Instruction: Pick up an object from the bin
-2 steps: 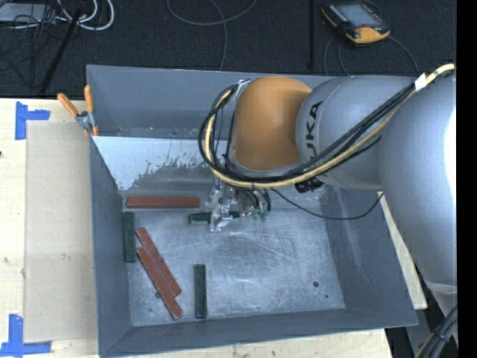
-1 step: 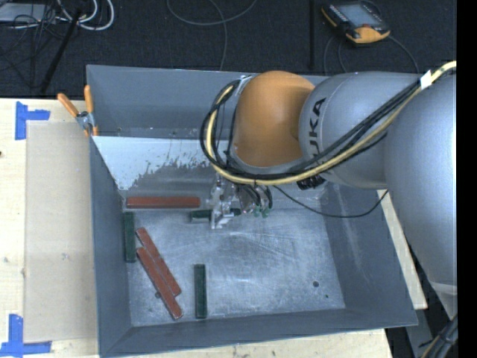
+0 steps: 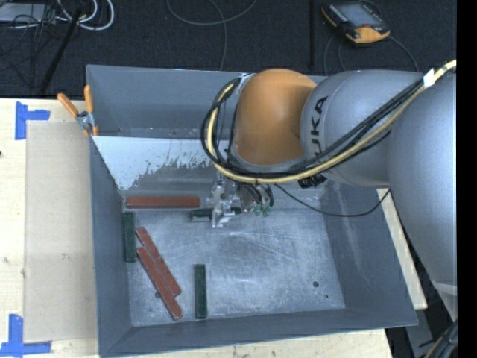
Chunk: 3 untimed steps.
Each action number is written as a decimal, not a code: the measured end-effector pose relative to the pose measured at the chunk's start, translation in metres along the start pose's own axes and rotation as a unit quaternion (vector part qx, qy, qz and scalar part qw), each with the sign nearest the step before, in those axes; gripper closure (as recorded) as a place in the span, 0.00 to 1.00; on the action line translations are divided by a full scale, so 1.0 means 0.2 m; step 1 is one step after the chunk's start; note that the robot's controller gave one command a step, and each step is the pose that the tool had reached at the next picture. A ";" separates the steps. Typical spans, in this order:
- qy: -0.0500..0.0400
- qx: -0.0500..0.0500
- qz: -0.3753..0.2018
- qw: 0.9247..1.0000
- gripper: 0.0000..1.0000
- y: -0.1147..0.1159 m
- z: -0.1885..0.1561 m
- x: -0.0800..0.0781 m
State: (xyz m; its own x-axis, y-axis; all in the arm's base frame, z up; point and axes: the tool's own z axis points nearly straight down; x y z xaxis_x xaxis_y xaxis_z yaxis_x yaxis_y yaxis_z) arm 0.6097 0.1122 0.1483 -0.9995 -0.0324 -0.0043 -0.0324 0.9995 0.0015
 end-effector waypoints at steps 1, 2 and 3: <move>0.001 0.000 0.000 1.000 1.00 0.00 -0.02 0.00; 0.002 0.000 0.000 1.000 1.00 0.00 -0.05 0.00; 0.001 0.000 0.000 1.000 1.00 0.00 -0.09 0.00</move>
Offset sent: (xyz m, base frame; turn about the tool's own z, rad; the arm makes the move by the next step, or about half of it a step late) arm -0.0001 0.0001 0.0322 0.0000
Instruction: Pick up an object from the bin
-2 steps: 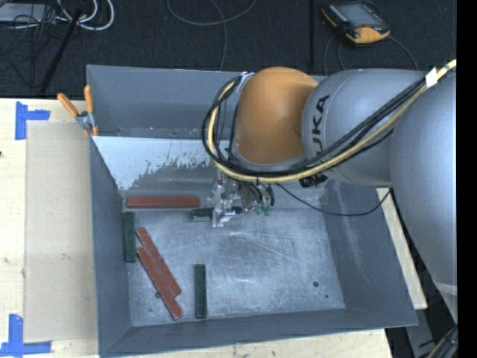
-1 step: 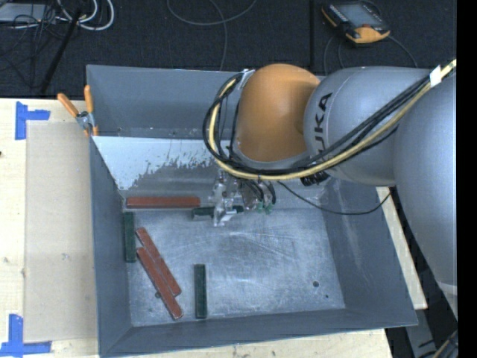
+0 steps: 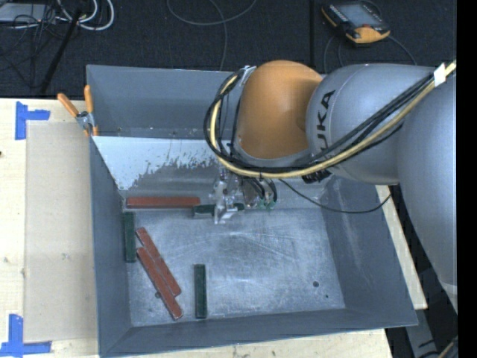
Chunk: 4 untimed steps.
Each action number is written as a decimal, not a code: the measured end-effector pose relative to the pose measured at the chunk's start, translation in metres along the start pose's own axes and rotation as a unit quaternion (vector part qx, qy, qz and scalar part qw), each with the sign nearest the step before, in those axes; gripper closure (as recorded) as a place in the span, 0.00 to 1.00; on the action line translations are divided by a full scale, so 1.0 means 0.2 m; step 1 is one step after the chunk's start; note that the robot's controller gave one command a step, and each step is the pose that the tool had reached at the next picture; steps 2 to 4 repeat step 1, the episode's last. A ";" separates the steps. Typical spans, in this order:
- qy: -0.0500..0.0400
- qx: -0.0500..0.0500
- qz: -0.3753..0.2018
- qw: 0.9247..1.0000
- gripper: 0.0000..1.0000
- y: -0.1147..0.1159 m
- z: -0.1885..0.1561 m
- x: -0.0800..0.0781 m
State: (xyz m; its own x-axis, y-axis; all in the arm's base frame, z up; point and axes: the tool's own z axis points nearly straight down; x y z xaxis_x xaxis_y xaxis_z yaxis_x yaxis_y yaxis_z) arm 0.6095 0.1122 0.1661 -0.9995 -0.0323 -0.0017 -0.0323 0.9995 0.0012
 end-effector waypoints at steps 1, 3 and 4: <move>0.000 0.000 0.000 1.000 1.00 0.00 -0.03 0.00; 0.000 0.000 0.000 1.000 1.00 0.00 -0.03 0.00; 0.000 0.000 0.000 1.000 1.00 0.00 -0.03 0.00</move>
Offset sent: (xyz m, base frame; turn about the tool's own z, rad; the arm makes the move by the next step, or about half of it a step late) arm -0.0001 0.0000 0.0126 0.0000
